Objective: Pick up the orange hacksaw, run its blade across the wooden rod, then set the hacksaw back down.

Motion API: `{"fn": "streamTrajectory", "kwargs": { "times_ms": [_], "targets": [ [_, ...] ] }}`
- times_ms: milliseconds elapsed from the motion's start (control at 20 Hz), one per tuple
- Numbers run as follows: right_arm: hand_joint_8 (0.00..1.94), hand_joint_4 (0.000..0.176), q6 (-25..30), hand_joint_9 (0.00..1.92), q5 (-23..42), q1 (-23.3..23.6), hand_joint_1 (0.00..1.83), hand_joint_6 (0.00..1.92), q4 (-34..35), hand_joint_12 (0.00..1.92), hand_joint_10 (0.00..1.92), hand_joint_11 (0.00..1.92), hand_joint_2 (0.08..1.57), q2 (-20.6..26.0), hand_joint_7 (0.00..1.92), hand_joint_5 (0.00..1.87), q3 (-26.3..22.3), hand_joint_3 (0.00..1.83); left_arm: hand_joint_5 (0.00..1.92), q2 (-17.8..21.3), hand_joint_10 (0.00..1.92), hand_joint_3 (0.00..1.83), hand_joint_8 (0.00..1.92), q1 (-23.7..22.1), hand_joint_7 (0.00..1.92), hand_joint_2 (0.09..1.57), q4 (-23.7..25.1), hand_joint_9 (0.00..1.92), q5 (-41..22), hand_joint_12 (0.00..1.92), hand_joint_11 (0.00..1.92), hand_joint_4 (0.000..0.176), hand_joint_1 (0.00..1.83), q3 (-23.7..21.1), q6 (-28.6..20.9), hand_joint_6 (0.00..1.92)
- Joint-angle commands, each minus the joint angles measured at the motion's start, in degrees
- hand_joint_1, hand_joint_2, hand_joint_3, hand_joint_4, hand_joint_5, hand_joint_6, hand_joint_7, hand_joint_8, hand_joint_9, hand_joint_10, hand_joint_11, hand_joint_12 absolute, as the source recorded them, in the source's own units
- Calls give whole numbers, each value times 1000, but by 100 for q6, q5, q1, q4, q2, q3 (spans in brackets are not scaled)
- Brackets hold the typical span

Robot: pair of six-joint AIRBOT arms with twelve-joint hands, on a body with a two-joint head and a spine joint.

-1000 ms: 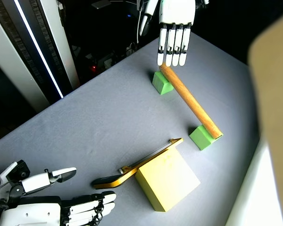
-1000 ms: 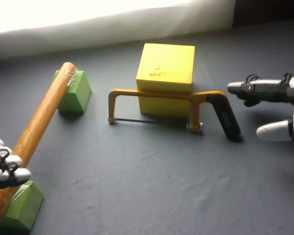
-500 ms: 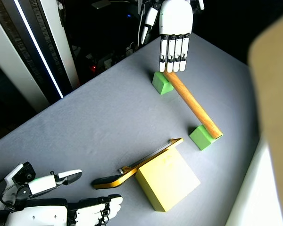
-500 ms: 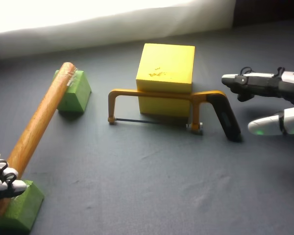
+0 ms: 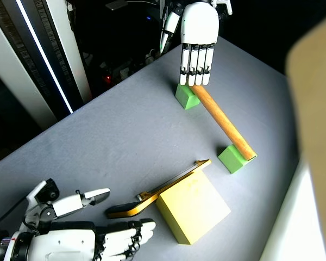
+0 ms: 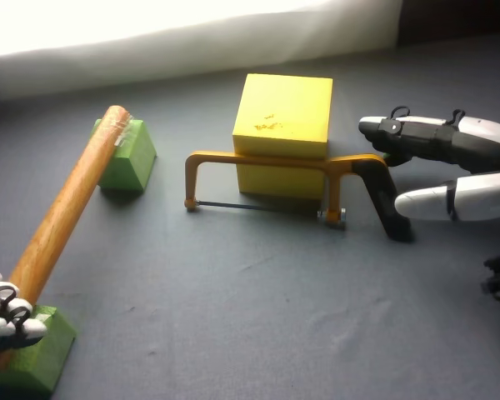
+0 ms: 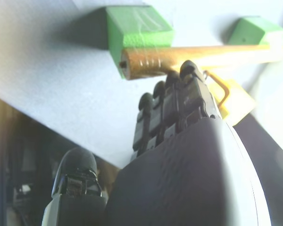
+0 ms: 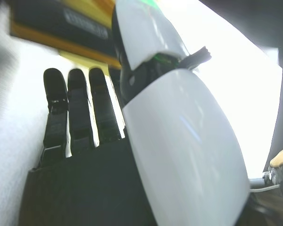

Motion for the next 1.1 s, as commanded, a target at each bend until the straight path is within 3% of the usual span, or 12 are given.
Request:
{"fn": "streamTrajectory", "kwargs": {
  "times_ms": [0,50,200,400,550,700,800,1050],
  "targets": [
    [1,0,-7,168,609,75,985,4,303,847,2,0,1143,-26,129,178,19,8,81,-22,0,1,0,-30,60,1294,-95,21,-155,0,0,0,36,31,-18,3],
    [2,0,-27,166,602,90,1006,0,327,775,2,0,1139,-58,126,125,19,1,68,-32,0,2,0,-25,50,1297,-95,16,-155,0,0,0,22,31,-18,2],
    [4,0,-47,194,599,109,1023,8,350,838,7,0,1132,-132,149,155,19,0,79,-52,0,0,1,-12,53,1295,-94,14,-156,0,1,0,41,27,-18,4],
    [4,0,-115,193,548,159,994,9,506,765,5,0,1136,-220,145,141,20,1,87,-57,0,2,0,-11,51,1298,-94,14,-156,0,0,0,24,27,-18,1],
    [3,0,-265,203,564,158,1007,12,731,887,3,0,1121,-289,156,187,20,0,94,-57,2,0,3,-11,58,1294,-93,21,-156,0,0,0,29,25,-18,3],
    [1,0,-314,165,580,172,965,0,789,785,1,0,1141,-344,129,125,24,1,99,-65,3,0,4,-6,74,1287,-93,32,-156,9,17,0,7,14,-18,1],
    [3,0,-335,167,578,216,1013,21,796,808,2,0,1136,-419,135,205,50,0,96,-66,1,0,2,-2,73,1287,-93,30,-156,5,7,0,18,3,-18,0],
    [1,0,-406,163,529,330,967,2,880,790,1,0,1149,-585,112,130,122,4,88,-73,0,0,1,-2,64,1283,-93,24,-136,8,13,0,0,5,-18,2]
  ]
}}
